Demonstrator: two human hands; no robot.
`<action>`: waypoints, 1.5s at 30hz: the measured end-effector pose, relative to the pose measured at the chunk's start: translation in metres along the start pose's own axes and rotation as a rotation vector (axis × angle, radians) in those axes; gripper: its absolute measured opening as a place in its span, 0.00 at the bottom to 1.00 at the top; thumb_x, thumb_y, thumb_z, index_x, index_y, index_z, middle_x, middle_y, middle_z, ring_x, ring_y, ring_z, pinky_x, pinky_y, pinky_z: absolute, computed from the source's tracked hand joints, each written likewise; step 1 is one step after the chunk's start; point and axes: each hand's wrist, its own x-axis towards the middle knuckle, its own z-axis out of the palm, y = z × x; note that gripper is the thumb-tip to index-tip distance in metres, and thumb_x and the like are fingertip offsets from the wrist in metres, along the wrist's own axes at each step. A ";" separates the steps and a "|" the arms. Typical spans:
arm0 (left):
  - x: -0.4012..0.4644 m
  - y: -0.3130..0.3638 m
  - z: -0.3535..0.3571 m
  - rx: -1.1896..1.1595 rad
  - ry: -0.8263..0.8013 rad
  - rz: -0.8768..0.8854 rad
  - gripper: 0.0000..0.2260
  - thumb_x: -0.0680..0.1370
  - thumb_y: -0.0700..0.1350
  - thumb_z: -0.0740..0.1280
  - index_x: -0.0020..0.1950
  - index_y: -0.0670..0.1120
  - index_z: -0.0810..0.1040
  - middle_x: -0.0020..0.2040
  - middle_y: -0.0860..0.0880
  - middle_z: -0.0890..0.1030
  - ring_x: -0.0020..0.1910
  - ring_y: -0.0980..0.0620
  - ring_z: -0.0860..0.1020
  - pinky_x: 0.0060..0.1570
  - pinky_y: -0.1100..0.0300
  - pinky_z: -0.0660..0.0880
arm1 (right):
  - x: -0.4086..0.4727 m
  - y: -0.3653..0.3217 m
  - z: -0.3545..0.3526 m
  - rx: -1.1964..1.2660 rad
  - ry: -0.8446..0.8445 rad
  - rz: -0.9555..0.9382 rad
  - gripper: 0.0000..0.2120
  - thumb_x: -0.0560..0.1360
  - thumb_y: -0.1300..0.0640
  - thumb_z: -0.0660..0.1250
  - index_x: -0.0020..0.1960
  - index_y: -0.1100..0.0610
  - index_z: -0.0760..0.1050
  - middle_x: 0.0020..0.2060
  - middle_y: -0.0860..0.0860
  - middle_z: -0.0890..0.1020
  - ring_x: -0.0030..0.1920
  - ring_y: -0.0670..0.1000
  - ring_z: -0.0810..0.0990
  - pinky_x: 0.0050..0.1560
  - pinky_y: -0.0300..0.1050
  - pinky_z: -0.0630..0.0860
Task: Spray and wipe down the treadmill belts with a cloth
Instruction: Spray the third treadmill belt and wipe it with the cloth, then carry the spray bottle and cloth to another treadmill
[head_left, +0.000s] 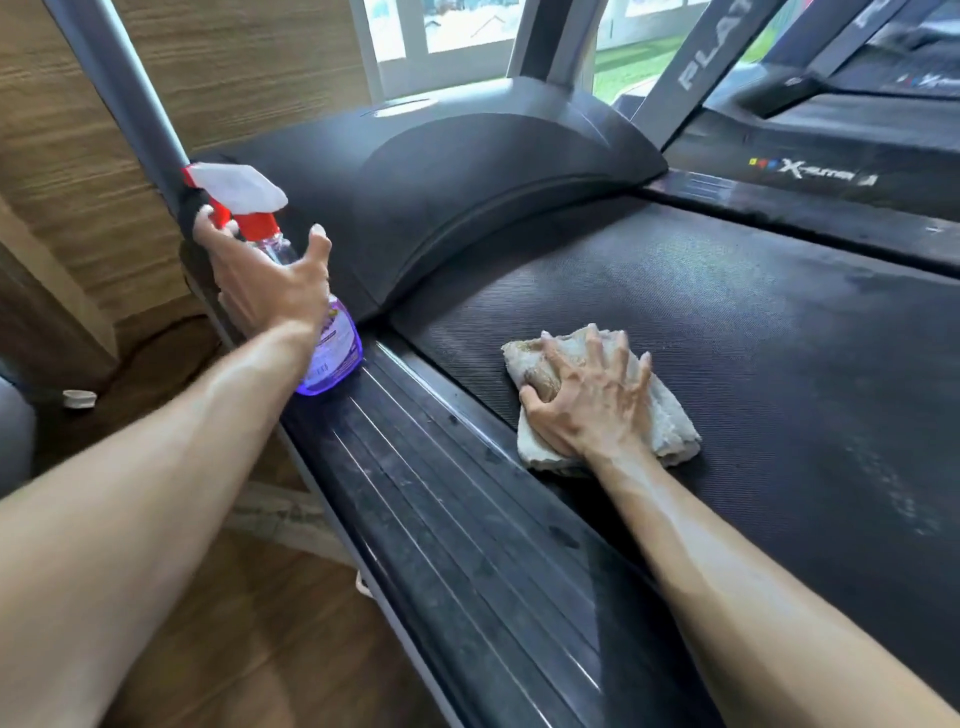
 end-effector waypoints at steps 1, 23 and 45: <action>0.003 0.001 0.004 -0.016 0.009 -0.032 0.41 0.68 0.62 0.73 0.74 0.46 0.64 0.67 0.49 0.77 0.62 0.50 0.77 0.61 0.61 0.70 | 0.000 -0.001 0.000 0.012 -0.019 0.006 0.38 0.74 0.29 0.54 0.82 0.36 0.54 0.84 0.57 0.51 0.82 0.64 0.46 0.78 0.71 0.43; -0.091 0.107 -0.032 -0.380 -0.206 0.066 0.10 0.77 0.48 0.70 0.44 0.59 0.69 0.52 0.42 0.78 0.46 0.50 0.77 0.55 0.49 0.76 | -0.032 0.014 -0.056 -0.017 0.028 -0.028 0.23 0.77 0.32 0.63 0.62 0.47 0.76 0.61 0.54 0.70 0.58 0.59 0.75 0.41 0.48 0.70; -0.299 0.415 -0.196 -0.918 -0.841 -0.057 0.11 0.80 0.40 0.69 0.40 0.51 0.76 0.29 0.56 0.75 0.21 0.58 0.72 0.25 0.65 0.72 | -0.319 0.180 -0.451 -0.145 0.529 0.075 0.32 0.73 0.33 0.59 0.76 0.41 0.70 0.58 0.51 0.71 0.60 0.56 0.74 0.52 0.53 0.77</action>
